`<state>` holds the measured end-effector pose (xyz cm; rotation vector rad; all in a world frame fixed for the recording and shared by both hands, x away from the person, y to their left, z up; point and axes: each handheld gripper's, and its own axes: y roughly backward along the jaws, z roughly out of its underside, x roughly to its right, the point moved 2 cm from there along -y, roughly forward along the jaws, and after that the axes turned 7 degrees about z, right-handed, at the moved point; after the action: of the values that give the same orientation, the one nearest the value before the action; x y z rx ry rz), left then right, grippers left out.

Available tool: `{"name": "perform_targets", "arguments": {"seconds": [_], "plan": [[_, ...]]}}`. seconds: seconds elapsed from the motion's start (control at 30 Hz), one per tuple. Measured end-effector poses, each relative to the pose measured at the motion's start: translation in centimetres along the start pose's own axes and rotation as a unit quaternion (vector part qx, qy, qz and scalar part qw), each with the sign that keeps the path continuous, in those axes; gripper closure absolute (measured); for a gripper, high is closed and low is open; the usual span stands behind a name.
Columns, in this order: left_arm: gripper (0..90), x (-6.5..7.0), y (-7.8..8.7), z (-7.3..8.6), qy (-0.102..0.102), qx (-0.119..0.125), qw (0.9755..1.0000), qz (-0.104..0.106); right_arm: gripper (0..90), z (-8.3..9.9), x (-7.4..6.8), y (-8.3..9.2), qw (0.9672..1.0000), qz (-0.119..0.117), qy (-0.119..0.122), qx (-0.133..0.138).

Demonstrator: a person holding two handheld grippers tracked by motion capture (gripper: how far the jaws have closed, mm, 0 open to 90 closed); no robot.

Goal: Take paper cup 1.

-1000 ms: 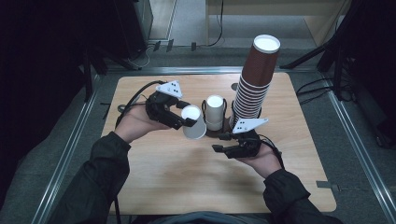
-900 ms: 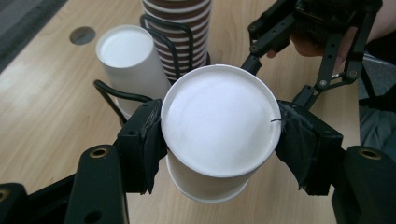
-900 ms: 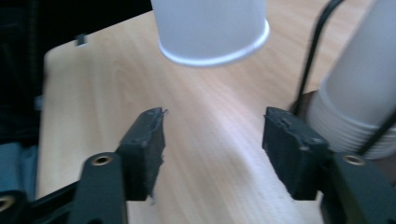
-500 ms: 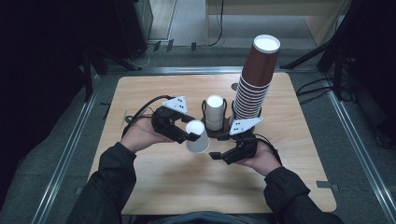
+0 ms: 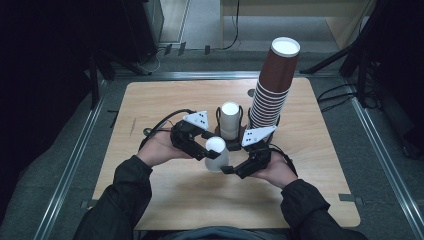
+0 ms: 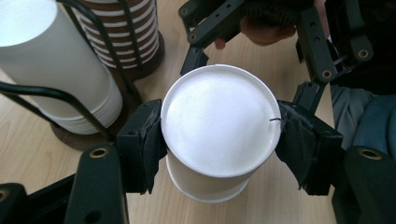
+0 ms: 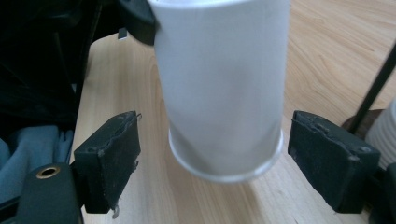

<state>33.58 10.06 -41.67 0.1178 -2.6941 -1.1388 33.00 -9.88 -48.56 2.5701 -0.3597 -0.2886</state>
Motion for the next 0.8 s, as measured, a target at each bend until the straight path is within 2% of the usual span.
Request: {"name": "perform_targets", "arguments": {"seconds": [0.03, 0.17, 0.57, 0.8], "plan": [[35.4, 0.0, -0.2, 0.0, -0.007, -0.004, 1.0, 0.002, 17.0, 0.0, 0.0, -0.1, 1.0, -0.001, 0.001, 0.001], [35.4, 0.3, -0.9, -0.1, -0.011, -0.01, 0.9998, 0.009, 17.0, 0.1, -0.2, -0.4, 1.0, -0.006, 0.0, -0.007], [35.3, 0.8, -2.2, -0.4, -0.02, -0.018, 0.9994, 0.024, 17.4, 0.5, -0.3, -0.9, 0.9997, -0.009, -0.001, -0.022], [35.3, 1.0, -2.6, -0.4, -0.023, -0.025, 0.999, 0.027, 20.8, 0.6, -0.4, -1.0, 0.9995, -0.015, -0.003, -0.029]]}}
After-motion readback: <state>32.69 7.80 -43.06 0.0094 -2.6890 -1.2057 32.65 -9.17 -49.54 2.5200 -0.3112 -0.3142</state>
